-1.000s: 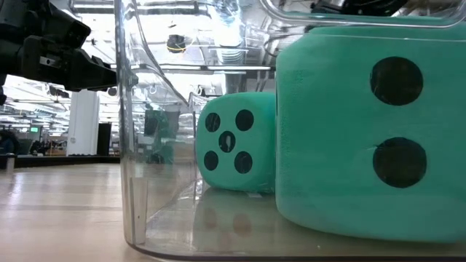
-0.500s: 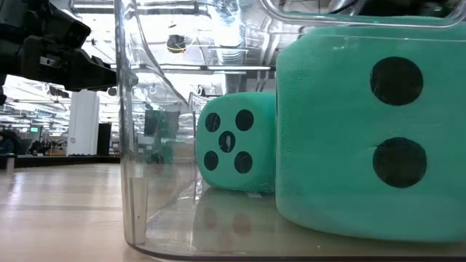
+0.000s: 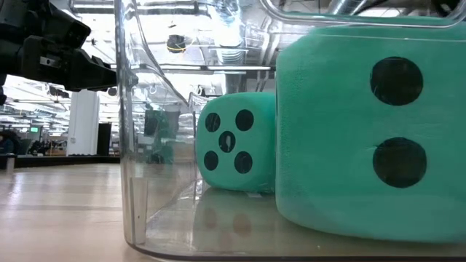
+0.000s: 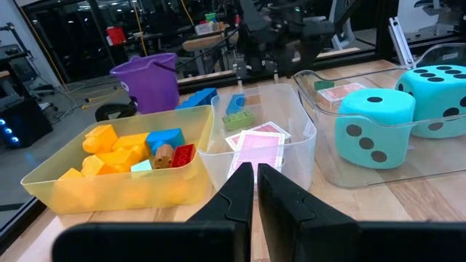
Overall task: Pick & Place Toys
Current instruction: Put the green game piece into the yellow bin
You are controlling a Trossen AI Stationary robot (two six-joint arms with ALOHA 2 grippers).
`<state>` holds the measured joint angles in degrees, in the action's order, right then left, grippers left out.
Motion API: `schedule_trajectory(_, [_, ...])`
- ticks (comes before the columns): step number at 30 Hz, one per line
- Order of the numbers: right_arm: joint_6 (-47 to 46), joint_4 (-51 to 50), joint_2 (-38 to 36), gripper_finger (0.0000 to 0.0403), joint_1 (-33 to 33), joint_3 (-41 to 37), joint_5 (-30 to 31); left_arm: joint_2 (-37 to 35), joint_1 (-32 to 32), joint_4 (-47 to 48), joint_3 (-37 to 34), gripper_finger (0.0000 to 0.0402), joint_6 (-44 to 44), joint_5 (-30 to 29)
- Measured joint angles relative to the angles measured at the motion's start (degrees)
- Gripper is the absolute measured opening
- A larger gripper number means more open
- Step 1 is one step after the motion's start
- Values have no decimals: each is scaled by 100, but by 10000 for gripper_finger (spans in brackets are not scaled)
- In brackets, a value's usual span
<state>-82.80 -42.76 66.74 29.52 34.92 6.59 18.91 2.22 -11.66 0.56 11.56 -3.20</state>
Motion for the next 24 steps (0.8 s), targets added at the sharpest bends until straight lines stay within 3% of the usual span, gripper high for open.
schedule_trajectory(12, [-1799,841,974,255,1421,0,-52,0,0,1,0,17,1,0])
schedule_trajectory(24, [-2025,889,1452,255,1633,33,-5,-1,-1,0,0,17,1,1])
